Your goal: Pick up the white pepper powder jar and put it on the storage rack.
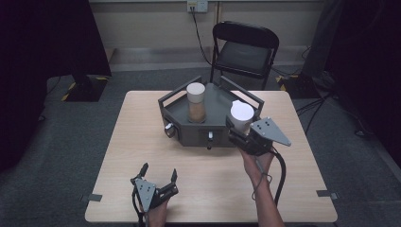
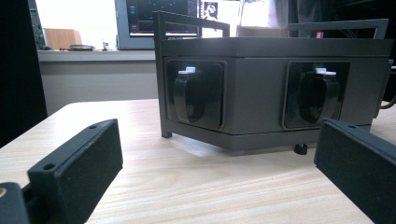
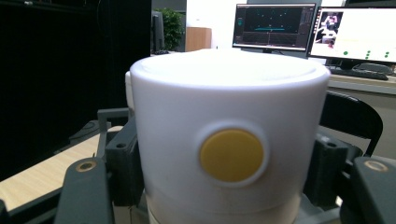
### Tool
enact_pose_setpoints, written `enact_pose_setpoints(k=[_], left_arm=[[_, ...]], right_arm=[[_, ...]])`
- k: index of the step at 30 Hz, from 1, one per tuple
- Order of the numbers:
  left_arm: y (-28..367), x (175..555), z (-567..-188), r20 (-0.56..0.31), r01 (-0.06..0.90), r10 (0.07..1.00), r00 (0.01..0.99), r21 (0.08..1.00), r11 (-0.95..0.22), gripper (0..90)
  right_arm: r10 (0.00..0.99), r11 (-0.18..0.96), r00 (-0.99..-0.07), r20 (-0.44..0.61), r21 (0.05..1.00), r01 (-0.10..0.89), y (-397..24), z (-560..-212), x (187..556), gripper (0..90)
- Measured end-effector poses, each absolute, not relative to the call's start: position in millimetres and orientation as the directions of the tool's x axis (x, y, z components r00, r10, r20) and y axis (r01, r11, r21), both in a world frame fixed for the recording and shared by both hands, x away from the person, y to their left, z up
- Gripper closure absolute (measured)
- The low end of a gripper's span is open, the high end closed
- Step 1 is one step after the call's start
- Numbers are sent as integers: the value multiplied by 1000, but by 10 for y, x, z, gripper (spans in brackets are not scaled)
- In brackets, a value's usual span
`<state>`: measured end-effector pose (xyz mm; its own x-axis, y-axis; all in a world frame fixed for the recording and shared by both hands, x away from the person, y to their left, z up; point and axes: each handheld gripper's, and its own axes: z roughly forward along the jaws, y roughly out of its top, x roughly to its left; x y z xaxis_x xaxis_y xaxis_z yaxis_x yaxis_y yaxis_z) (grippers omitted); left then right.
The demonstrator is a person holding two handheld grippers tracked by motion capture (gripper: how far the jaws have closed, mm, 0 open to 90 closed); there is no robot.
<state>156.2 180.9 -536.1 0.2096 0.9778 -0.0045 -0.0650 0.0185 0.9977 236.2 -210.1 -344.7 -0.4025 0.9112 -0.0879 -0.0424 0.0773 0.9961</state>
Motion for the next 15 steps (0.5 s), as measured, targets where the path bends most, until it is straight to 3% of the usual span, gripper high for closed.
enact_pose_setpoints(k=[15], left_arm=[[1825,1567,-5360,-5,-64,976,219,998,19,5]], right_arm=[[924,49,-378,-54,999,-22,-1929,-3324,2775,297]])
